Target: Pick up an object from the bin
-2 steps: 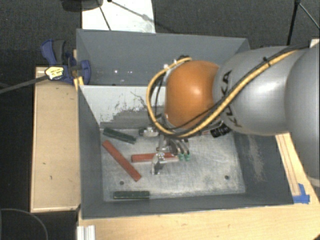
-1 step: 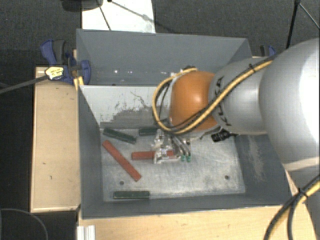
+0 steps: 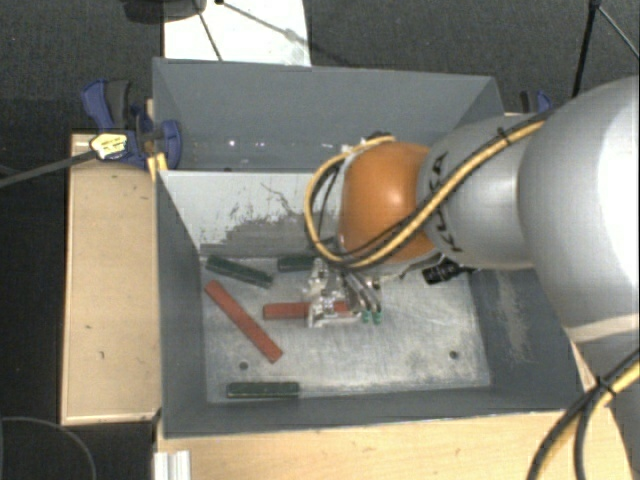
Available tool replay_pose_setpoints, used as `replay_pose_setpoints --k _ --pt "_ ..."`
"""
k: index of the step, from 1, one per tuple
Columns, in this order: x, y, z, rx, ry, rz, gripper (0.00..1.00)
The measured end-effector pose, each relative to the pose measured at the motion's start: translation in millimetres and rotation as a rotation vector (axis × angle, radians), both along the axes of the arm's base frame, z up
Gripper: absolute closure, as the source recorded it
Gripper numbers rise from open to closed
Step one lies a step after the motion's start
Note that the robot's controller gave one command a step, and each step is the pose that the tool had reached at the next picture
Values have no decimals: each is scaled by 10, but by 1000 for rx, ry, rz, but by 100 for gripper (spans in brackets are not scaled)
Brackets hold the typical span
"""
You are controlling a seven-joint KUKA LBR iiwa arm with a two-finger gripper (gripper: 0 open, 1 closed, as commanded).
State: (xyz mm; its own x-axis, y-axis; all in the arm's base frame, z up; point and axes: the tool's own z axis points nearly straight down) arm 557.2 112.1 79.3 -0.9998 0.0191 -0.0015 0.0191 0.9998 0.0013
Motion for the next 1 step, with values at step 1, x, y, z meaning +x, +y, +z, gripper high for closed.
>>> replay_pose_setpoints --k 1 --pt "-151 238 1506 1 -3 10 100"
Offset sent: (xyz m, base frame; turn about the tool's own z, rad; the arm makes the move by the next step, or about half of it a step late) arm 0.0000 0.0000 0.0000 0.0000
